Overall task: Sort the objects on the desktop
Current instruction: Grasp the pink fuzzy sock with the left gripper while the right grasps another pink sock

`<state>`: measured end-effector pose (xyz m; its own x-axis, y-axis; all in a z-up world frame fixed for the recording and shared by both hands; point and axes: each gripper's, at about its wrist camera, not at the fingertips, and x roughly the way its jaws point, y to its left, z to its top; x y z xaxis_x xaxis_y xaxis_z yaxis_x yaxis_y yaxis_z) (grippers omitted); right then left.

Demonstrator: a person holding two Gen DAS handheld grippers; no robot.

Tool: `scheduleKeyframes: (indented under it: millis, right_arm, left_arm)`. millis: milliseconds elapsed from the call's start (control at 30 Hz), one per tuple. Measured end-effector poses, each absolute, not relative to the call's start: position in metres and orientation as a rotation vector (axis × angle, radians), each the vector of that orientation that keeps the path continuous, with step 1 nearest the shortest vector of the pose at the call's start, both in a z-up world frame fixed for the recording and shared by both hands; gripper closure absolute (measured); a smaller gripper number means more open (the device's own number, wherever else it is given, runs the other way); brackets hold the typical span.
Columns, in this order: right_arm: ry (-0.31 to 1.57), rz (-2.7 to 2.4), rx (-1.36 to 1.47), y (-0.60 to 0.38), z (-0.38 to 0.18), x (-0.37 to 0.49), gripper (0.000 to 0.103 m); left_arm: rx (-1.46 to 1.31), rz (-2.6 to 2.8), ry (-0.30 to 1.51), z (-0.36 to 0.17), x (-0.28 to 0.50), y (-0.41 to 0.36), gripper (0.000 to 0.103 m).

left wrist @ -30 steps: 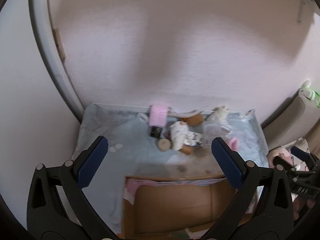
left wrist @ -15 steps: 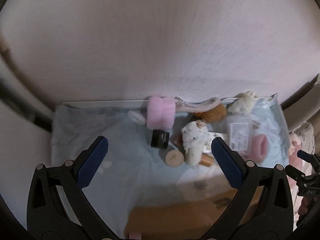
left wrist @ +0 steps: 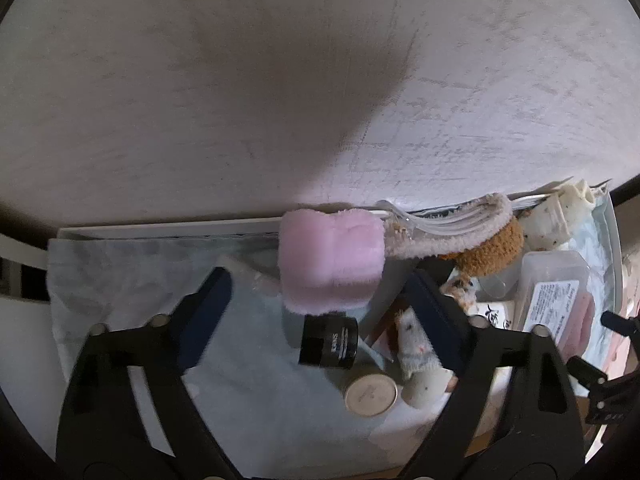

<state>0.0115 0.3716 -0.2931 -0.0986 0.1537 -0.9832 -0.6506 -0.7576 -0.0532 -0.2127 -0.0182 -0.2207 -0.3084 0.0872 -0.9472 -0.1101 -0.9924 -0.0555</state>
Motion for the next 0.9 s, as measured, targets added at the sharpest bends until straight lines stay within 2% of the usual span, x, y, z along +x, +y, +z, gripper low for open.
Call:
scheduleKeyframes:
  millis: [67, 100, 200, 233, 333, 433, 700, 900]
  right_arm:
    - [0.549, 1.889, -1.662, 0.374, -0.300, 0.008, 0.020]
    - [0.557, 1.880, -1.680, 0.375, -0.304, 0.006, 0.031]
    - [0.590, 1.871, -1.708, 0.377, -0.311, 0.003, 0.050]
    - [0.599, 1.873, -1.711, 0.377, -0.311, 0.003, 0.058]
    - [0.626, 1.875, -1.719, 0.375, -0.311, 0.003, 0.069]
    - [0.629, 1.880, -1.708, 0.370, -0.308, 0.004, 0.075]
    - [0.642, 1.933, -1.639, 0.351, -0.288, 0.013, 0.076]
    - [0.628, 1.992, -1.596, 0.332, -0.264, 0.015, 0.077]
  left_arm:
    - [-1.742, 2.460, 0.056, -0.221, -0.214, -0.015, 0.025]
    - [-1.734, 2.463, 0.082, -0.222, -0.214, -0.012, 0.027]
    - [-1.706, 2.455, 0.139, -0.220, -0.213, -0.006, 0.050]
    - [-1.708, 2.446, 0.151, -0.221, -0.214, -0.004, 0.061]
    - [-1.715, 2.441, 0.138, -0.221, -0.213, -0.002, 0.061]
    - [-1.719, 2.450, 0.103, -0.221, -0.210, -0.003, 0.062]
    - [-1.699, 2.421, 0.010, -0.208, -0.190, -0.014, 0.063]
    - [-1.639, 2.403, -0.061, -0.173, -0.173, -0.022, 0.063]
